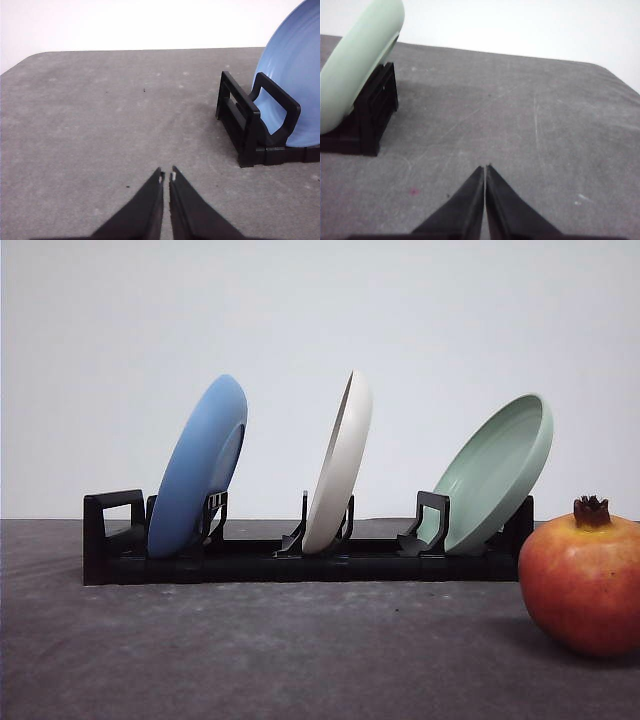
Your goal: Place pomegranate in white plate
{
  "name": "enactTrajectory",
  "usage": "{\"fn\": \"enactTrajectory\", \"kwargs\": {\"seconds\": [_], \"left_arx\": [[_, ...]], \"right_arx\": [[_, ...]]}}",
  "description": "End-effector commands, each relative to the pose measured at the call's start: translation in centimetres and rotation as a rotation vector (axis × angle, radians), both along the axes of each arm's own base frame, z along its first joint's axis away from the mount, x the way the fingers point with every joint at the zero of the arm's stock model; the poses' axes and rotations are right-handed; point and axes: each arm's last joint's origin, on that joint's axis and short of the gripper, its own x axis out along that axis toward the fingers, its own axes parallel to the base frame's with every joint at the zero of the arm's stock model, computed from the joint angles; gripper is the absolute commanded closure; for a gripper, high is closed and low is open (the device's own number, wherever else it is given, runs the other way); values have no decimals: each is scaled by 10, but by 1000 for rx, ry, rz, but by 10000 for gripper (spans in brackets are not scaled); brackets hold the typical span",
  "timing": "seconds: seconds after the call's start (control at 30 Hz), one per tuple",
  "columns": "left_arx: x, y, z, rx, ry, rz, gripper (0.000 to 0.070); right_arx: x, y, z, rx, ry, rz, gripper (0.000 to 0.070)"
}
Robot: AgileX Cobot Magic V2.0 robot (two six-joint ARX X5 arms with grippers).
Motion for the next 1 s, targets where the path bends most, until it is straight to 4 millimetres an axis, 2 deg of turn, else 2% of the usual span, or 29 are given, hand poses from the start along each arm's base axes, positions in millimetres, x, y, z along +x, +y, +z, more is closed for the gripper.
{"fn": "enactTrajectory", "kwargs": {"seconds": [0.0, 0.23, 0.33, 0.47, 0.53, 0.7, 0.97], "left_arx": [[0, 0, -3, 6, 6, -2, 700], [0, 0, -3, -7, 4, 0, 700], [0, 0, -3, -26, 2, 2, 700], [1, 0, 3, -179, -51, 22, 700], [0, 0, 11, -271, -88, 16, 700], [-4, -2, 43, -341, -101, -12, 697], [-7, -6, 122, -363, -59, -154, 697]], "right_arx": [[1, 0, 1, 10, -21, -4, 700], [1, 0, 10, 25, -113, -3, 700], [1, 0, 12, 102, -136, -6, 700], [1, 0, 14, 230, -164, -14, 700], [0, 0, 22, 293, -204, 6, 700], [-8, 2, 60, 372, -224, 59, 700], [-16, 6, 143, 382, -168, 185, 700]]}}
